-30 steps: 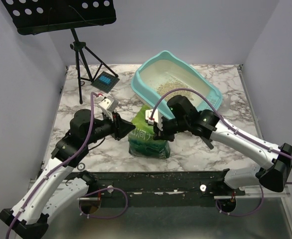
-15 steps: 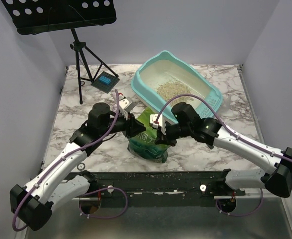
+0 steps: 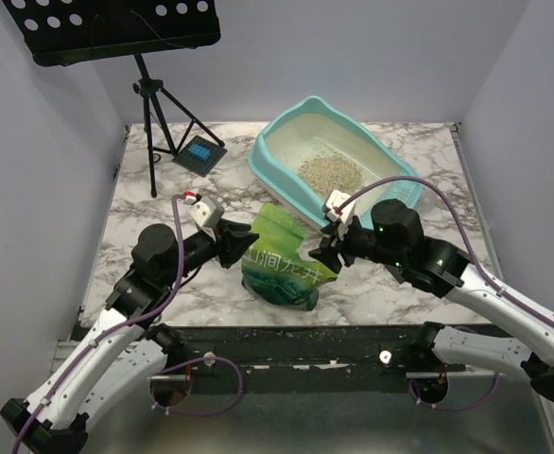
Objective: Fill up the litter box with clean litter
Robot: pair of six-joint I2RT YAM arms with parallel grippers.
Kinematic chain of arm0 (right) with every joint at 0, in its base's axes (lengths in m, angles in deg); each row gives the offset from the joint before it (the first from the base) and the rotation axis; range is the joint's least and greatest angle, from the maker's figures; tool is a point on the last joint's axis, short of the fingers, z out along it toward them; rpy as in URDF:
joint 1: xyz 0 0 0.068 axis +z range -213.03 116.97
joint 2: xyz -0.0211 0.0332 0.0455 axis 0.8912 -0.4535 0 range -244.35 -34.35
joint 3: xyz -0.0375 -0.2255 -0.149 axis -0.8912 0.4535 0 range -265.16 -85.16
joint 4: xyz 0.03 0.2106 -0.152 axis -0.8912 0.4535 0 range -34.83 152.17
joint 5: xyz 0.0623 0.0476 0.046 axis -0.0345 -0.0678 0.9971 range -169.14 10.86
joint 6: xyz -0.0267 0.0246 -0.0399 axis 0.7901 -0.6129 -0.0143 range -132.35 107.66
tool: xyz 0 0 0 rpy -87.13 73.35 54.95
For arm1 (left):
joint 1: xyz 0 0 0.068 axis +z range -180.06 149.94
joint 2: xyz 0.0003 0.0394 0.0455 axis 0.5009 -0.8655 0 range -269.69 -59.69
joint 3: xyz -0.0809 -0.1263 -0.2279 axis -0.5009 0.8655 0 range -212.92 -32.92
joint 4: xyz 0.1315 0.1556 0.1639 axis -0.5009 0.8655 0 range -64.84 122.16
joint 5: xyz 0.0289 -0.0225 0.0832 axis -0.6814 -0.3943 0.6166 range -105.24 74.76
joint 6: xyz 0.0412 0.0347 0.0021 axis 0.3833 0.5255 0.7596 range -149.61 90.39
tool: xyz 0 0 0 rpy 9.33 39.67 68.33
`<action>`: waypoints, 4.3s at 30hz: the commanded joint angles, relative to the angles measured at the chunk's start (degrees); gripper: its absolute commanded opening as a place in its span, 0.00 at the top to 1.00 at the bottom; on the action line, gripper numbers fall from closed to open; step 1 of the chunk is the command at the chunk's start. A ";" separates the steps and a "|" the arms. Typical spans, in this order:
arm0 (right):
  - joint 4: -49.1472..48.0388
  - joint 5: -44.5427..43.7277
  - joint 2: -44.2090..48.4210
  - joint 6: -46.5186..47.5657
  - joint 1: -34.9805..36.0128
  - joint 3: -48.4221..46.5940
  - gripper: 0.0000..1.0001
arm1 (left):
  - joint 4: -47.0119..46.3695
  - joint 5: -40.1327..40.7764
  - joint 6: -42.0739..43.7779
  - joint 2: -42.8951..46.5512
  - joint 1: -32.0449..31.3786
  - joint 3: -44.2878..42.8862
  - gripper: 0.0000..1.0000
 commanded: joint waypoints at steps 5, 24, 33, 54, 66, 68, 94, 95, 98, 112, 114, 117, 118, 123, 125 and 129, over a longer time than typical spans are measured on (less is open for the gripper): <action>1.33 -18.01 2.08 -15.56 -0.27 0.50 0.30 | 2.02 6.14 1.48 -6.43 0.23 -0.17 0.53; -5.36 -11.78 9.64 -23.23 -0.36 9.20 0.30 | -2.89 -14.07 -9.67 -22.97 13.94 -3.96 0.42; -2.20 -4.23 4.38 -14.53 -0.44 3.59 0.30 | -8.18 -19.44 -15.48 -25.43 13.94 0.26 0.50; 2.20 8.26 -12.15 2.88 2.54 -4.85 0.30 | 11.61 -5.46 -13.20 -23.59 14.99 0.26 1.00; 3.07 9.67 -17.87 5.25 2.81 -2.49 0.30 | 11.34 -7.22 -12.67 -21.92 15.34 1.41 1.00; 4.74 10.29 -19.36 5.25 2.81 -2.14 0.35 | 11.43 -7.22 -12.67 -21.48 15.43 1.23 0.99; 21.88 15.55 -12.77 26.87 -6.86 -4.41 1.00 | 10.64 -6.25 4.10 -7.23 0.34 -3.96 0.48; 22.33 16.52 -13.12 27.57 -6.86 -4.59 1.00 | 10.64 -6.34 5.51 -8.02 -1.42 -4.48 0.47; 22.24 18.80 -12.78 28.28 -6.77 -3.72 1.00 | 11.87 -4.60 9.99 -11.18 -5.38 -5.89 0.46; 18.37 22.94 -8.03 27.13 -6.86 0.68 1.00 | 6.59 -8.88 22.93 -19.80 -10.84 -3.08 0.37; 18.46 22.86 -8.03 27.22 -6.86 0.68 1.00 | 5.90 -10.38 22.93 -21.38 -10.93 -2.99 0.37; 18.20 22.68 -7.94 27.14 -6.77 0.85 1.00 | 5.28 -12.66 22.49 -22.44 -11.02 -2.47 0.37; 18.20 22.50 -8.03 27.14 -6.77 0.85 1.00 | 5.02 -13.19 22.40 -22.62 -11.11 -2.11 0.37; 17.85 22.68 -8.64 27.22 -6.77 0.94 1.00 | 4.57 -15.04 22.84 -24.89 -11.46 -2.02 0.50; 17.85 22.50 -8.73 27.22 -6.77 1.03 1.00 | 5.10 -15.57 22.75 -27.18 -11.72 -2.46 0.66; 17.50 22.07 -7.59 26.53 -6.77 1.03 0.93 | 5.45 -11.63 22.75 -27.99 -13.57 -2.12 1.00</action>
